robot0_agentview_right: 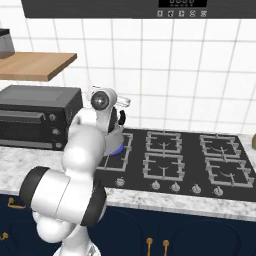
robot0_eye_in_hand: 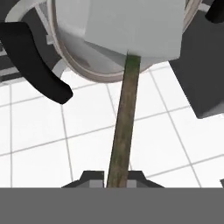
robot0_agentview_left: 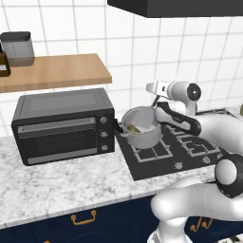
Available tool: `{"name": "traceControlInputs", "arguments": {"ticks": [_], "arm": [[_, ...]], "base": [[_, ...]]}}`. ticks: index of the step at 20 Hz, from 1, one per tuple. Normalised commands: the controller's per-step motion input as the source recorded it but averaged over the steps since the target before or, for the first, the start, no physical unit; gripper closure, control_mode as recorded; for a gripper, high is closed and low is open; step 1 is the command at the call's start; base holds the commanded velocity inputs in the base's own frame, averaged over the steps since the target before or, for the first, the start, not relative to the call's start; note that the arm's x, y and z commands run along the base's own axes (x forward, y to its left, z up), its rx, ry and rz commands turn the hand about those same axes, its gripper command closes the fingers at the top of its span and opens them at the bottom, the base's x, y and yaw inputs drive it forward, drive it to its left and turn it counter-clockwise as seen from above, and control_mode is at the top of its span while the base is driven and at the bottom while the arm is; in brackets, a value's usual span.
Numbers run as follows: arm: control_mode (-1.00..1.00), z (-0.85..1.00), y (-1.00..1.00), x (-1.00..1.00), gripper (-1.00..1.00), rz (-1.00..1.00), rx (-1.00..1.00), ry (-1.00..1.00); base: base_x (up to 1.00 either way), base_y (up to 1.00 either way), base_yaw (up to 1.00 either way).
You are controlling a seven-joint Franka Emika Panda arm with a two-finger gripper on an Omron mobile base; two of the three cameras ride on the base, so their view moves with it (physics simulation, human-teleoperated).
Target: Put the cucumber and lime in the pot. Retrieve the spatula and lightly stir the vegetables in the pot.
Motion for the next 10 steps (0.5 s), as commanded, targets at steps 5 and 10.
{"name": "traceControlInputs", "arguments": {"ticks": [5,10], "arm": [[-1.0,0.13,-0.39,0.0,1.0,0.05,-0.09,0.0],[-1.0,0.01,-0.2,-0.06,1.0,0.1,-0.12,0.0]], "base": [[0.0,0.0,0.0],[0.0,0.0,0.0]]}}
